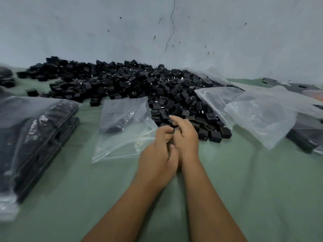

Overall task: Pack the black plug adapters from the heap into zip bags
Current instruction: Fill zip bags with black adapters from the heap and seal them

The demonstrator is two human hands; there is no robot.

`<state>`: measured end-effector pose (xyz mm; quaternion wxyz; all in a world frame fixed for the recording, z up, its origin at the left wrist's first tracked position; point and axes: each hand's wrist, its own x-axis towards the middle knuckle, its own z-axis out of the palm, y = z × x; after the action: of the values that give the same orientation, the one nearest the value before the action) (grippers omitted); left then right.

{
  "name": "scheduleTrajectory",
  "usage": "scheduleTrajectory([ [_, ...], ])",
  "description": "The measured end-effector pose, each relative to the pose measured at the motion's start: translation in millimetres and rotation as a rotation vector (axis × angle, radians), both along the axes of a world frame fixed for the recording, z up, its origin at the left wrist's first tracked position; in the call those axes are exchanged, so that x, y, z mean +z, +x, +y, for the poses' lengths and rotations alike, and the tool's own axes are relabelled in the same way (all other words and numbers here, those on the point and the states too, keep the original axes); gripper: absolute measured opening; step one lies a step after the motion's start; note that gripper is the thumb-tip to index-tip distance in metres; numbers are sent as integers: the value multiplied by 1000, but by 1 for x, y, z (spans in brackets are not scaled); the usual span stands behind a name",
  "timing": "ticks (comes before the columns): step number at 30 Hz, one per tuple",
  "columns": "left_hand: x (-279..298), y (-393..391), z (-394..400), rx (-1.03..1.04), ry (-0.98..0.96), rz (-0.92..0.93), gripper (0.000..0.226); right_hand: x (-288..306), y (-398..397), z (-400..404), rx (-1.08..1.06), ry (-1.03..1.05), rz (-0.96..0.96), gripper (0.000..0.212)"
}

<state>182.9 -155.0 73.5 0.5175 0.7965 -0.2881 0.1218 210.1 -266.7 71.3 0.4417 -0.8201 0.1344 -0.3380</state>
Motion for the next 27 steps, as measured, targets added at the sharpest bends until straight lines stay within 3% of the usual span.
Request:
scheduleTrajectory([
  [3, 6, 12, 35, 123, -96, -212, 28, -6, 1, 0, 75, -241, 105, 52],
  [6, 19, 34, 67, 234, -223, -234, 34, -7, 1, 0, 64, -406, 162, 42],
  [12, 30, 86, 122, 422, -459, -79, 35, -5, 2, -4, 85, -249, 154, 36],
  [19, 2, 88, 129, 364, -298, 46, 29, -8, 4, -4, 27, -297, 193, 31],
  [22, 3, 86, 128, 295, -192, 4, 8, -4, 2, -2, 41, -176, 73, 29],
  [24, 1, 85, 130, 216, 19, -89, 15, -1, -2, 5, 43, -92, -27, 31],
  [27, 1, 86, 131, 53, 332, -114, 46, 4, -6, 18, 20, -101, -163, 38],
])
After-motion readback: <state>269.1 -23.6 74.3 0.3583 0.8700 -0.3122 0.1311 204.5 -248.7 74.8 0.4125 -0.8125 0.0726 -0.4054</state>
